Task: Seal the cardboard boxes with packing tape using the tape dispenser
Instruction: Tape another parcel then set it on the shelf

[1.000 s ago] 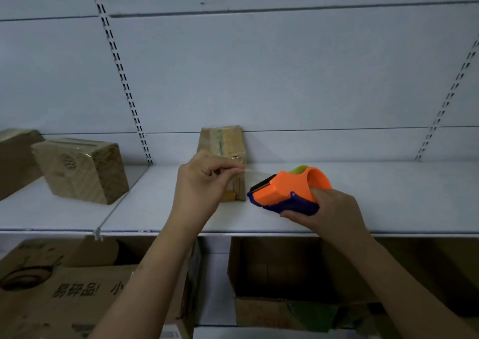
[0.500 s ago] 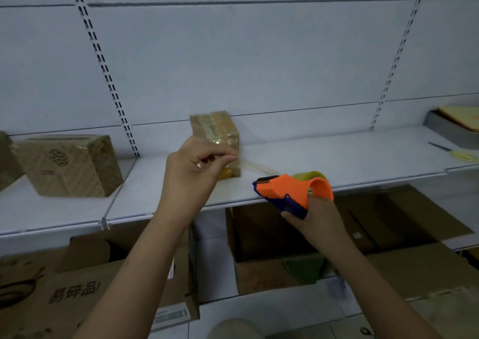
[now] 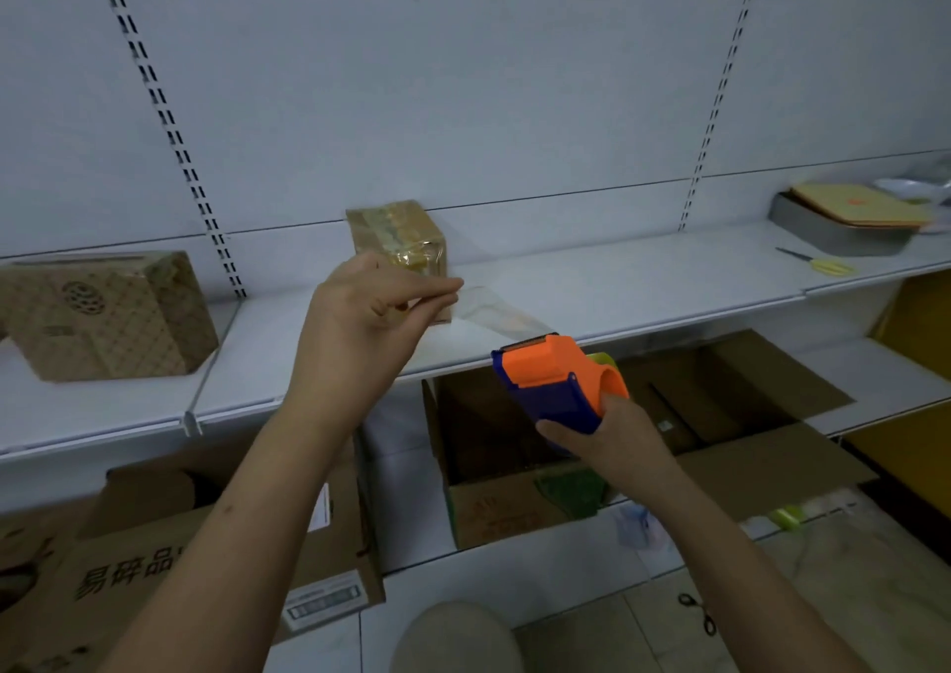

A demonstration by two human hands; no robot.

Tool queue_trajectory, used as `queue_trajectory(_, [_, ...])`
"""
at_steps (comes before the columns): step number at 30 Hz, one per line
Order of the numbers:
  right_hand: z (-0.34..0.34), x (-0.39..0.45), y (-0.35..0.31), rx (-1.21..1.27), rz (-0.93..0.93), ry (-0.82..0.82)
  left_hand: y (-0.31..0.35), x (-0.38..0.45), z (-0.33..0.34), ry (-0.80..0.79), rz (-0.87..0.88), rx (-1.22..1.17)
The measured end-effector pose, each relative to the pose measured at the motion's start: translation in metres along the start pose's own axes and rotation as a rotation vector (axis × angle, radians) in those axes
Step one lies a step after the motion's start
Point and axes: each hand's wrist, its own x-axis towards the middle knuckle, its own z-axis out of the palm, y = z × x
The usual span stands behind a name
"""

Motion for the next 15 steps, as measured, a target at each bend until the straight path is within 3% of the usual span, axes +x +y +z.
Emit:
queue_trajectory(10, [-0.002, -0.031, 0.001, 0.222, 0.067, -0.106, 0.012, 0.028, -0.006, -0.027, 0.092, 0.036])
queue_trajectory(15, [0.001, -0.035, -0.007, 0.465, 0.18, 0.001, 0.04, -0.012, 0.009, 0.045, 0.353, 0.165])
